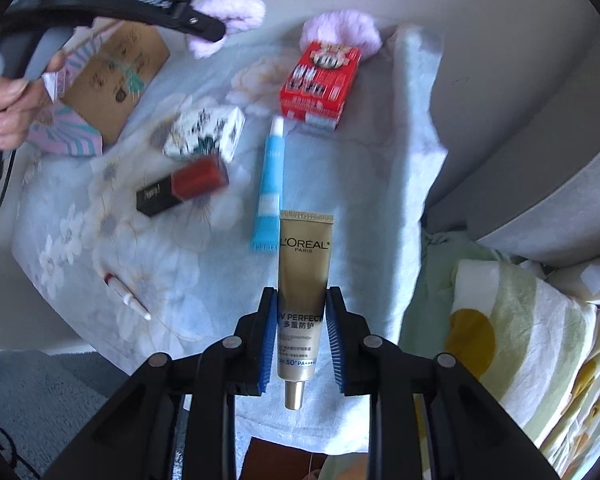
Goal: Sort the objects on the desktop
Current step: 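Carry the pink sock and gold tube over the cardboard box, then open both grippers to drop the items into the box, then move both grippers back over the items on the bed, then grasp the white tissue pack with left gripper while right grasps red milk carton, then carry the tissue pack and red carton over the cardboard box, then open both grippers to drop the items into the box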
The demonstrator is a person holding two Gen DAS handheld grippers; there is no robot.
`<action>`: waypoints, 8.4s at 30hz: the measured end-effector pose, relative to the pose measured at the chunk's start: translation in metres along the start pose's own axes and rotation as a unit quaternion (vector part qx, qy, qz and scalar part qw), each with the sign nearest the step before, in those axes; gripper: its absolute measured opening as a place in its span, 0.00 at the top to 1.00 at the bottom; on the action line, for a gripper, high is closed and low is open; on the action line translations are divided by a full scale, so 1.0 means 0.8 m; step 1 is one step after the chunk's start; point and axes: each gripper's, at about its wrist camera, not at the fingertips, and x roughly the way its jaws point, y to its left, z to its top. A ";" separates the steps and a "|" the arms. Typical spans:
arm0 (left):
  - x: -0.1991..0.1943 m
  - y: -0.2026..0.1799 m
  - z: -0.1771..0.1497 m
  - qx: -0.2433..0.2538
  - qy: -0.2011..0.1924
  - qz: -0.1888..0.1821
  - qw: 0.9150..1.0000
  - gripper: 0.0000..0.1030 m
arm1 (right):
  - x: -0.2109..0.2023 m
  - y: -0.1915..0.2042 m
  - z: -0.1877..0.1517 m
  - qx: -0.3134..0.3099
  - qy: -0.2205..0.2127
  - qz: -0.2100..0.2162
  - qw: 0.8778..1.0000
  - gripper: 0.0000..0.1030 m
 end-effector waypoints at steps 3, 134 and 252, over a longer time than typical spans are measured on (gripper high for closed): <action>-0.029 -0.001 0.008 0.004 -0.014 -0.005 1.000 0.74 | -0.018 0.000 0.012 0.004 -0.013 -0.008 1.000 0.78; 0.016 -0.006 -0.070 0.204 0.028 0.033 0.978 0.03 | -0.015 -0.034 0.158 0.098 0.004 0.077 0.992 0.01; -0.155 0.447 -0.218 -0.225 -0.006 0.042 0.973 0.00 | 0.072 0.382 0.315 -0.153 -0.006 0.064 0.986 0.00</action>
